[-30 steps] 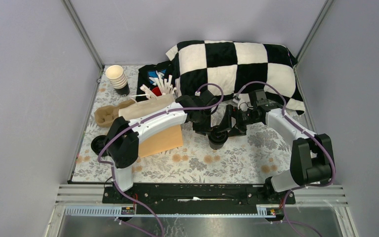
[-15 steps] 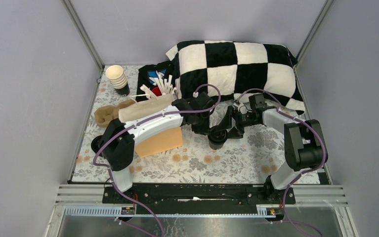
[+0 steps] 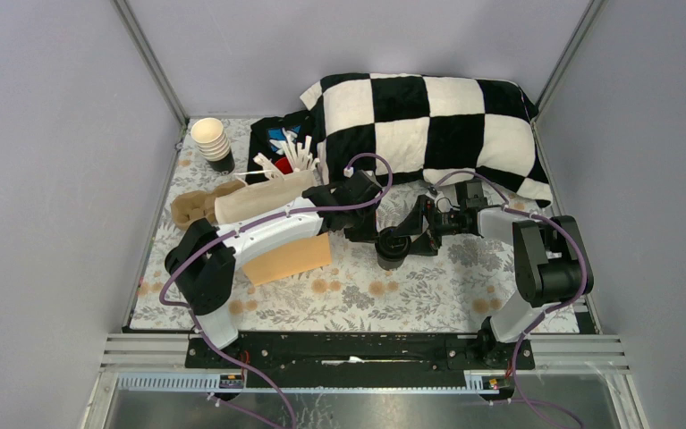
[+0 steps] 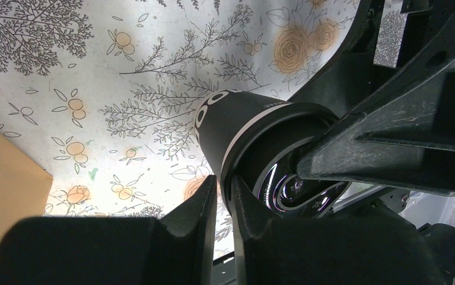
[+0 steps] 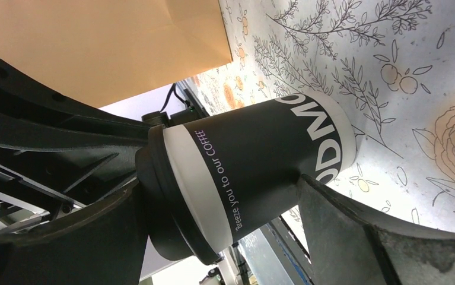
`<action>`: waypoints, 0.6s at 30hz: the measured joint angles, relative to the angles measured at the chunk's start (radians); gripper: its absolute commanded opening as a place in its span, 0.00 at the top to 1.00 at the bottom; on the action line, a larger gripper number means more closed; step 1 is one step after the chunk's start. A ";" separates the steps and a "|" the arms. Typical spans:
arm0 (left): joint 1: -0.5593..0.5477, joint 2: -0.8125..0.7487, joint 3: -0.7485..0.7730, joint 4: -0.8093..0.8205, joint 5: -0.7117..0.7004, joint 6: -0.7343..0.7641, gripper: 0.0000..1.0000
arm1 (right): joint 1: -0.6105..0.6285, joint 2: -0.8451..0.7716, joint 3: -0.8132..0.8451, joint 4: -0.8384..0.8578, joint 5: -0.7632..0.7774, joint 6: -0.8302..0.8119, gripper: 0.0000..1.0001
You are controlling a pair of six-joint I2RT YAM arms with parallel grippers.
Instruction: Pack the takeout coffee
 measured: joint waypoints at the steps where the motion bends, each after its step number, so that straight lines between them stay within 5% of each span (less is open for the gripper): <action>1: 0.000 0.000 -0.002 0.003 -0.001 0.000 0.83 | -0.001 0.002 -0.002 0.006 -0.003 0.005 0.18; 5: 0.000 0.000 0.003 0.001 0.002 0.000 0.83 | 0.002 -0.027 0.042 -0.062 0.020 -0.029 0.01; 10: -0.014 0.027 0.030 0.018 0.020 -0.018 0.83 | 0.010 -0.186 0.100 -0.266 0.218 -0.101 0.00; 18: -0.024 0.049 0.051 0.029 0.033 -0.027 0.83 | 0.013 -0.316 0.036 -0.346 0.214 -0.149 0.01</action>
